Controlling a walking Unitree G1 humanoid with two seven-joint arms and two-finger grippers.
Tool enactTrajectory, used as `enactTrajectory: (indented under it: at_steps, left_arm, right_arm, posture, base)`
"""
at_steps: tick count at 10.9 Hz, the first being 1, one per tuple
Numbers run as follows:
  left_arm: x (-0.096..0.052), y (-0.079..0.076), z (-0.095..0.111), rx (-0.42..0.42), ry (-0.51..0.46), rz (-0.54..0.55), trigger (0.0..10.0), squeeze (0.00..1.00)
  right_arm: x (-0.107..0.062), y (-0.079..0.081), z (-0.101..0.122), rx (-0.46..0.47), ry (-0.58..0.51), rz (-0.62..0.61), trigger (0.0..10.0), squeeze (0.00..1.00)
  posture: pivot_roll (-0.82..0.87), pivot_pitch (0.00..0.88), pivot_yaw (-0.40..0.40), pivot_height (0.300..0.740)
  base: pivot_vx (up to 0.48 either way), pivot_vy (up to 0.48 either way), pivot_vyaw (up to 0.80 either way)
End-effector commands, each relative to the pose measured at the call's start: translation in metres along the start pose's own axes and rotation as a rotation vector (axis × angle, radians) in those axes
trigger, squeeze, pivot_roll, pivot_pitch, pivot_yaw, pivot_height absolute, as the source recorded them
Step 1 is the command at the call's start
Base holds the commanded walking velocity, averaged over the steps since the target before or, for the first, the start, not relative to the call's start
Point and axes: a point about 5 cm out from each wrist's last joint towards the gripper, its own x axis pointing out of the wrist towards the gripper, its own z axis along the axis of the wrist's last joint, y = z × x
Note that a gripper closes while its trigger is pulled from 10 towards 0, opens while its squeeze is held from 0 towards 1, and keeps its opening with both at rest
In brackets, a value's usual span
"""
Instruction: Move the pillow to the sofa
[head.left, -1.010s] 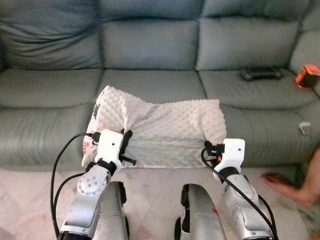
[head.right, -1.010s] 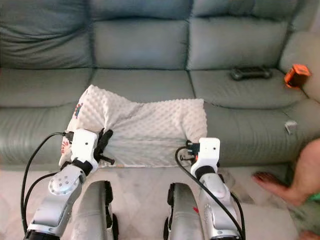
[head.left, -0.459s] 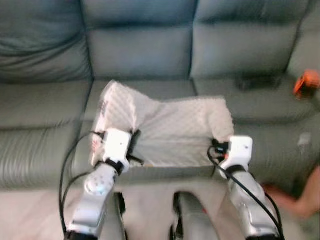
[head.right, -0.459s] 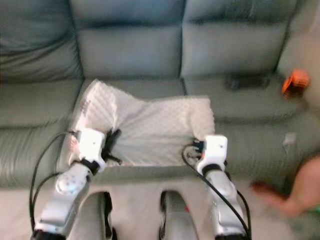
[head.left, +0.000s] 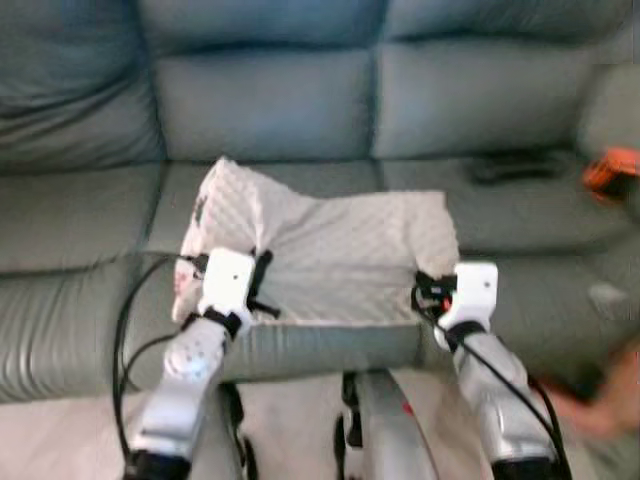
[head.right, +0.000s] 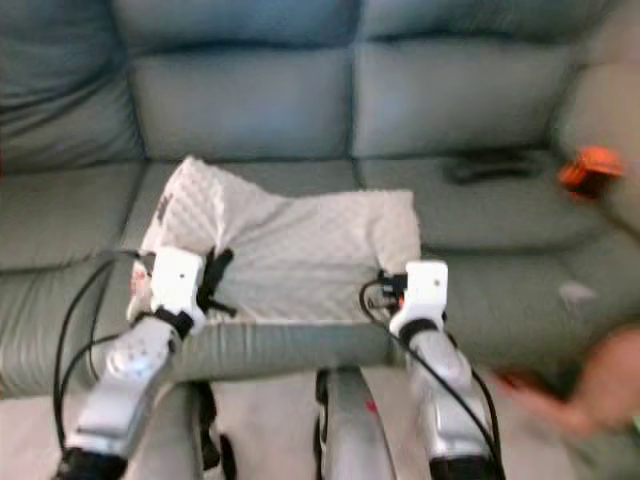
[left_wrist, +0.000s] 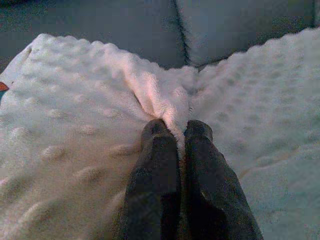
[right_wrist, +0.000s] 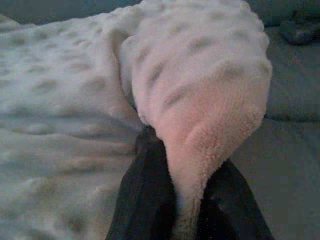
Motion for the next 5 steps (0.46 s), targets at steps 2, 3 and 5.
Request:
enactTrajectory:
  at_steps: [2, 3, 5]
  left_arm:
    - [0.003, 0.019, 0.002, 0.028, 0.015, 0.060, 10.0, 0.00]
    - [0.008, 0.027, 0.005, 0.043, 0.021, 0.081, 10.0, 0.00]
    - [0.015, 0.032, 0.009, 0.066, 0.030, 0.105, 10.0, 0.00]
  right_arm:
    - [0.004, -0.003, 0.000, 0.011, 0.025, 0.001, 10.0, 0.00]
    - [0.007, -0.006, 0.001, 0.012, 0.038, -0.013, 10.0, 0.00]
    - [0.012, -0.009, 0.004, 0.031, 0.042, -0.020, 10.0, 0.00]
  posture:
    - [-0.07, 0.207, -0.020, 0.611]
    - [-0.06, 0.225, -0.010, 0.611]
    - [-0.05, 0.244, 0.005, 0.611]
  base:
    - [0.000, 0.000, 0.00]
    - [0.000, 0.000, 0.00]
    - [0.000, 0.000, 0.00]
